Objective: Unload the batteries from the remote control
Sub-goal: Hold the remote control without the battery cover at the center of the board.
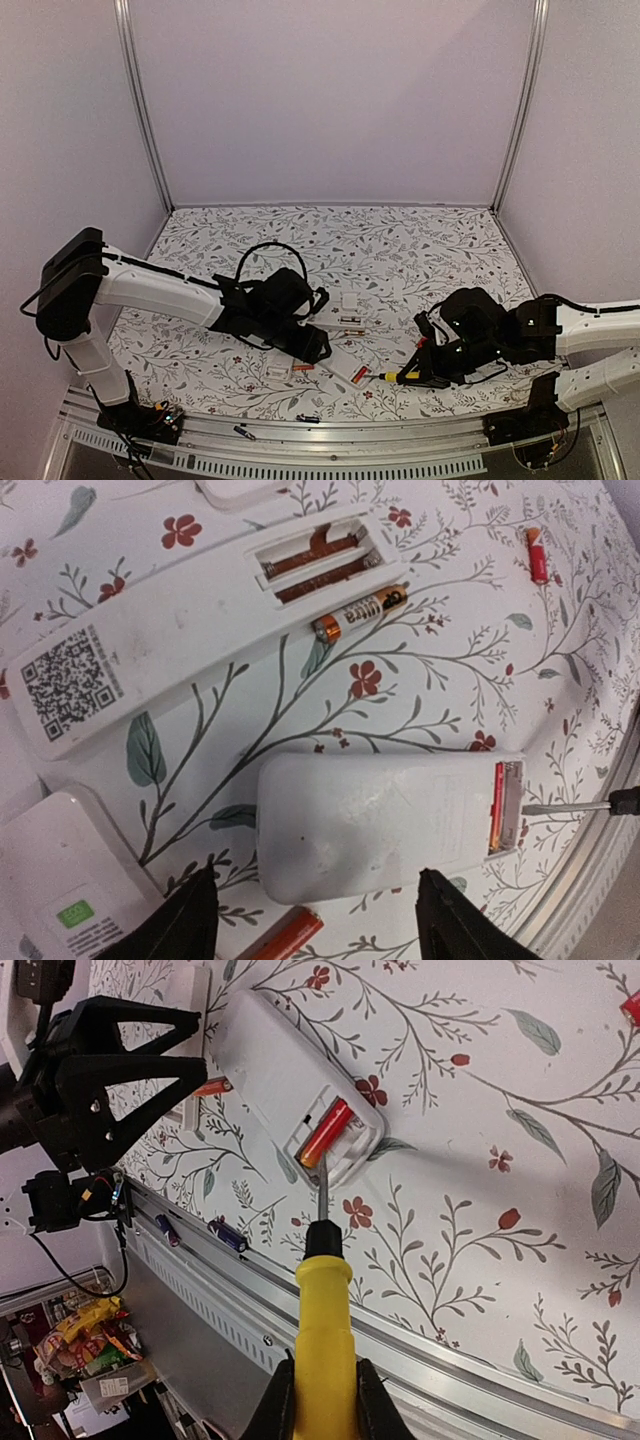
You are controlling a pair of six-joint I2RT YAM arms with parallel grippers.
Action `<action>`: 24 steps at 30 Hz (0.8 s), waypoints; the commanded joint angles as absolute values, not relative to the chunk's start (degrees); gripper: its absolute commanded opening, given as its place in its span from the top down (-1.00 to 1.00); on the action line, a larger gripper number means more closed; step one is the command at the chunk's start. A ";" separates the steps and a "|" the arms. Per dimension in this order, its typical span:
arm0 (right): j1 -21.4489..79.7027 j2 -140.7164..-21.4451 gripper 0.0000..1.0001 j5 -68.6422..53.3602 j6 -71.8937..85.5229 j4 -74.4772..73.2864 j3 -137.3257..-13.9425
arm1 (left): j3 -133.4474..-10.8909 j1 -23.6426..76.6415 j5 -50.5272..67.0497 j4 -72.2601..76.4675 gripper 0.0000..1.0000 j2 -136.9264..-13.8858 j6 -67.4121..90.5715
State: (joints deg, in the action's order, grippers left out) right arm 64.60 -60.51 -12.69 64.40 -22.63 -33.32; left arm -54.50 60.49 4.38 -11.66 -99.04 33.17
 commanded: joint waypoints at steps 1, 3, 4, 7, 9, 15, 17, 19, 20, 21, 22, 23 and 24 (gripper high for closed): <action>64.95 -61.38 1.00 -11.61 65.72 -26.05 -33.94 | -55.28 60.55 3.49 -12.19 -0.32 -100.19 32.21; 64.95 -61.58 1.00 -11.75 65.67 -25.92 -33.85 | -55.28 60.52 3.67 -11.92 -0.29 -100.51 32.25; 64.95 -61.67 1.00 -11.85 65.72 -25.78 -33.72 | -55.33 60.54 3.77 -11.80 -0.28 -100.74 32.21; 64.95 -62.02 1.00 -11.54 65.83 -25.27 -33.58 | -55.52 60.55 3.86 -11.75 -0.26 -101.39 32.07; 64.95 -62.51 1.00 -11.43 65.70 -24.30 -33.59 | -55.68 60.49 3.87 -11.69 -0.24 -101.75 31.87; 64.95 -65.33 1.00 -11.02 65.57 -23.12 -34.28 | -55.72 60.47 3.87 -11.56 -0.16 -102.28 31.73; 64.95 -66.52 1.00 -10.83 65.48 -23.39 -34.87 | -55.65 60.55 3.94 -11.39 -0.13 -102.58 31.71; 64.95 -67.69 1.00 -10.30 65.48 -23.80 -35.53 | -55.63 60.48 4.04 -11.10 -0.10 -102.93 31.64; 64.95 -68.01 1.00 -10.02 65.48 -23.82 -35.59 | -55.63 60.47 4.16 -10.97 -0.08 -103.13 31.57; 64.95 -68.31 1.00 -9.71 65.48 -23.72 -35.48 | -55.66 60.53 4.21 -10.78 -0.06 -103.30 31.54; 64.95 -68.40 1.00 -9.41 66.12 -23.43 -35.18 | -55.64 60.54 4.29 -10.65 -0.05 -103.47 31.54; 64.95 -68.30 1.00 -8.97 66.52 -22.89 -34.62 | -55.63 60.50 4.37 -10.64 -0.02 -103.64 31.51; 64.95 -68.02 1.00 -8.55 67.22 -22.12 -33.91 | -55.59 60.48 4.53 -10.48 0.00 -103.77 31.49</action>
State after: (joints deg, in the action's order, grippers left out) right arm 64.62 -66.96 -11.73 65.43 -21.76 -35.09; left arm -54.61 60.49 4.23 -11.22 -102.19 32.34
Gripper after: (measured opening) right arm 0.144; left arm 0.518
